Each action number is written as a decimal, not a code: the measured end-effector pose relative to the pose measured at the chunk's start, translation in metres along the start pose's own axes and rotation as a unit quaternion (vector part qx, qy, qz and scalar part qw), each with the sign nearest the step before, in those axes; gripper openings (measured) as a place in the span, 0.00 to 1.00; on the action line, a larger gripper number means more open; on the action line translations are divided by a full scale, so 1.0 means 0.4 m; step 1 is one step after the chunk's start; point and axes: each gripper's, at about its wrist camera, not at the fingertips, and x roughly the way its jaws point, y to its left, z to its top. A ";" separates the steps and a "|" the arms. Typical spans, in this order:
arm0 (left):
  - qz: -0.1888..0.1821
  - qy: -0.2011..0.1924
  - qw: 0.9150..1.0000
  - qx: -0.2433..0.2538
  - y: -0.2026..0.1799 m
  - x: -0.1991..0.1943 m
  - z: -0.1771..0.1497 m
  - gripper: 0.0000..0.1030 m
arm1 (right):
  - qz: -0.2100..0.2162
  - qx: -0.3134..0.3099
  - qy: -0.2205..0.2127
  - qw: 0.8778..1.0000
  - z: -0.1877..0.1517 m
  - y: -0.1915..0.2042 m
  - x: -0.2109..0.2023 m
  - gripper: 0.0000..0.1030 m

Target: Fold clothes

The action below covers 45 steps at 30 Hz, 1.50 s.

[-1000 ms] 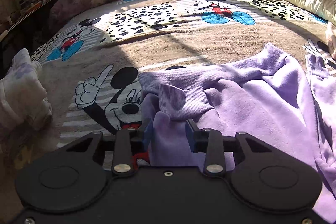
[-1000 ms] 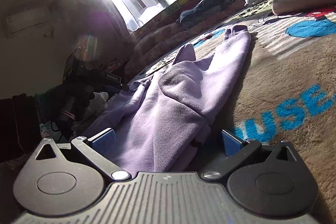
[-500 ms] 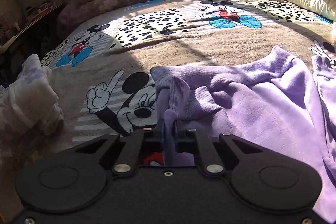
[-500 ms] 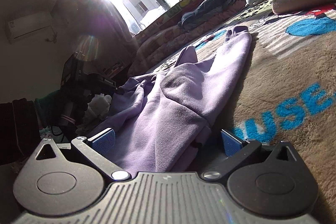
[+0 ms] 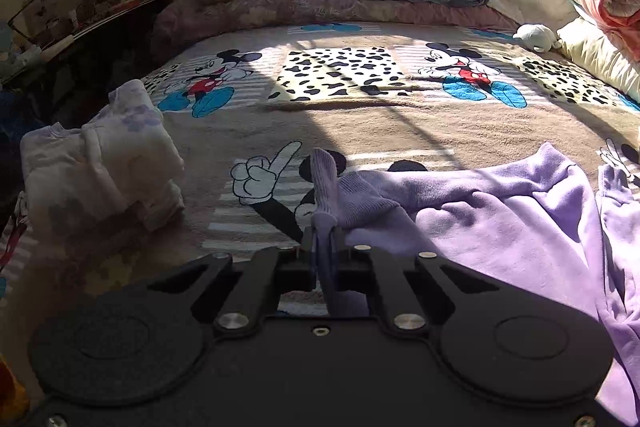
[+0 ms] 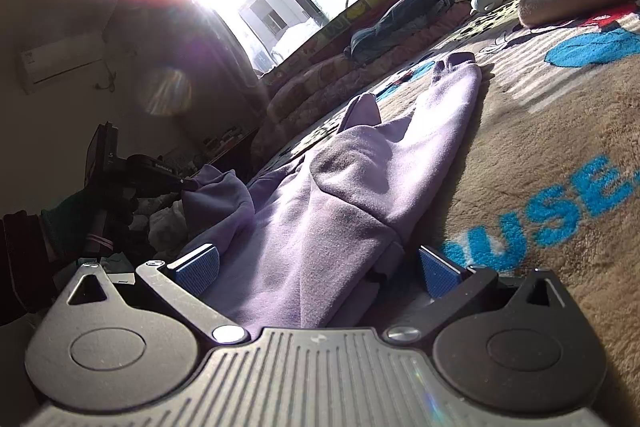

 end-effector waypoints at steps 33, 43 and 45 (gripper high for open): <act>0.179 0.021 0.984 -0.004 0.371 -0.182 -0.276 0.05 | 0.009 0.003 -0.006 1.000 -0.001 -0.007 -0.005 1.00; 0.204 0.042 0.978 0.007 0.393 -0.130 -0.338 0.05 | 0.010 0.003 -0.007 1.000 -0.001 -0.008 -0.005 1.00; 0.207 0.034 0.978 0.013 0.389 -0.123 -0.340 0.05 | 0.010 0.003 -0.007 1.000 -0.001 -0.007 -0.005 1.00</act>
